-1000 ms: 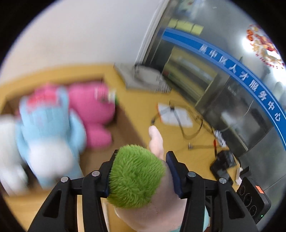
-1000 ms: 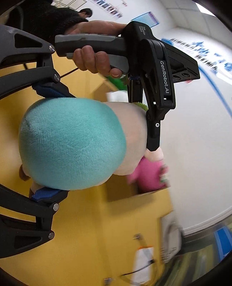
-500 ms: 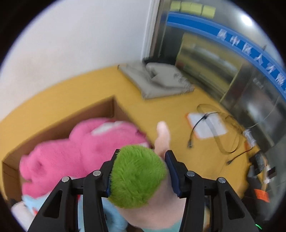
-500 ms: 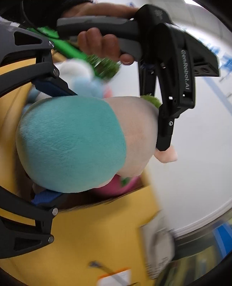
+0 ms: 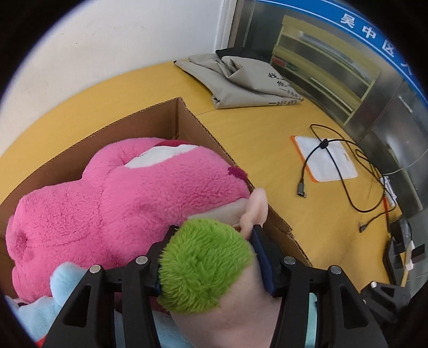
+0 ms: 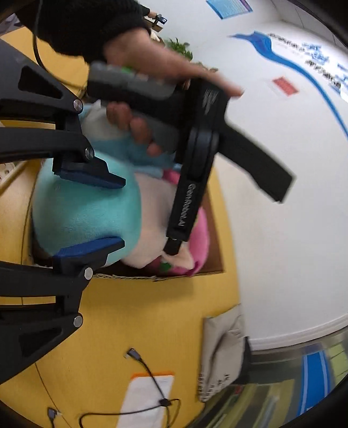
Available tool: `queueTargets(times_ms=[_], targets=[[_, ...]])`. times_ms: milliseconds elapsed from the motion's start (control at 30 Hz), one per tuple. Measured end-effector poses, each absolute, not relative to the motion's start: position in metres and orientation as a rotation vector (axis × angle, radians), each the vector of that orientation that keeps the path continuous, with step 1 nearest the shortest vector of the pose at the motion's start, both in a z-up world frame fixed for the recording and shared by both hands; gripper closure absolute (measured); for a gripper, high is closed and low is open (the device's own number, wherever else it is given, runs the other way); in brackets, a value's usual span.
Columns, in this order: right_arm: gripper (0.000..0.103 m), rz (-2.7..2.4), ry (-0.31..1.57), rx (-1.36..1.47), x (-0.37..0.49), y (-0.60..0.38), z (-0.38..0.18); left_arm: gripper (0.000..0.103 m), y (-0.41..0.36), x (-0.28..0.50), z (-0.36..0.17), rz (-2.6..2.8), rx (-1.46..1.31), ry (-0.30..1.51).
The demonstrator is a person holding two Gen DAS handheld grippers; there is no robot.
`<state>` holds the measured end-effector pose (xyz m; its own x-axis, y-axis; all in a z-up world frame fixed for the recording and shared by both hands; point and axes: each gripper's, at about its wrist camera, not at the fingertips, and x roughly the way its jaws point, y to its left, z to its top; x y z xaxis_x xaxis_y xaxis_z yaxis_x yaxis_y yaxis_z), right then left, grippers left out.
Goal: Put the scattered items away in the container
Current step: 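Open both grippers beside the blue plush and withdraw from the box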
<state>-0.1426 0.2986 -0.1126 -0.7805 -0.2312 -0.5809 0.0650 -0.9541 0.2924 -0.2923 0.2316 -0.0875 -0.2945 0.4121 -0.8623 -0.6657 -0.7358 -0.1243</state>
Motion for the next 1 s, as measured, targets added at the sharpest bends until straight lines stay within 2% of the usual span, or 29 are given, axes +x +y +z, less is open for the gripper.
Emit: queueTargets(times_ms=[167,233,267,333,367,400,500,733,900,1000], targets=[[0.061,-2.78,-0.408,1.043,-0.141,0.305,-0.125,0.047,0.229,-0.28,-0.067,2.104,-1.234,0.374],[0.05,-2.796,-0.389,1.063,-0.136,0.303,-0.119,0.047,0.212,-0.265,-0.043,2.167,-1.178,0.341],[0.039,-2.804,-0.397,1.069,-0.132,0.304,-0.115,0.048,0.201,-0.257,-0.032,2.194,-1.15,0.32],[0.024,-2.836,-0.389,1.072,-0.119,0.301,-0.104,0.047,0.169,-0.23,-0.006,2.24,-1.074,0.248],[0.008,-2.876,-0.356,1.059,-0.112,0.298,-0.097,0.044,0.153,-0.216,0.003,2.255,-1.046,0.217],[0.0,-2.917,-0.319,1.028,-0.103,0.294,-0.088,0.039,0.136,-0.199,0.01,2.275,-1.022,0.192],[0.0,-2.979,-0.231,0.929,-0.077,0.281,-0.059,0.031,0.087,-0.143,0.016,2.347,-0.977,0.14],[0.0,-3.095,-0.038,0.83,-0.032,0.238,-0.014,0.03,0.027,-0.06,-0.013,2.417,-1.029,0.015],[0.0,-3.082,0.008,0.809,-0.011,0.213,-0.001,0.03,0.001,-0.028,-0.021,2.433,-1.052,-0.137],[0.0,-3.072,0.033,0.799,0.0,0.204,0.002,0.03,-0.002,-0.014,-0.021,2.441,-1.041,-0.136]])
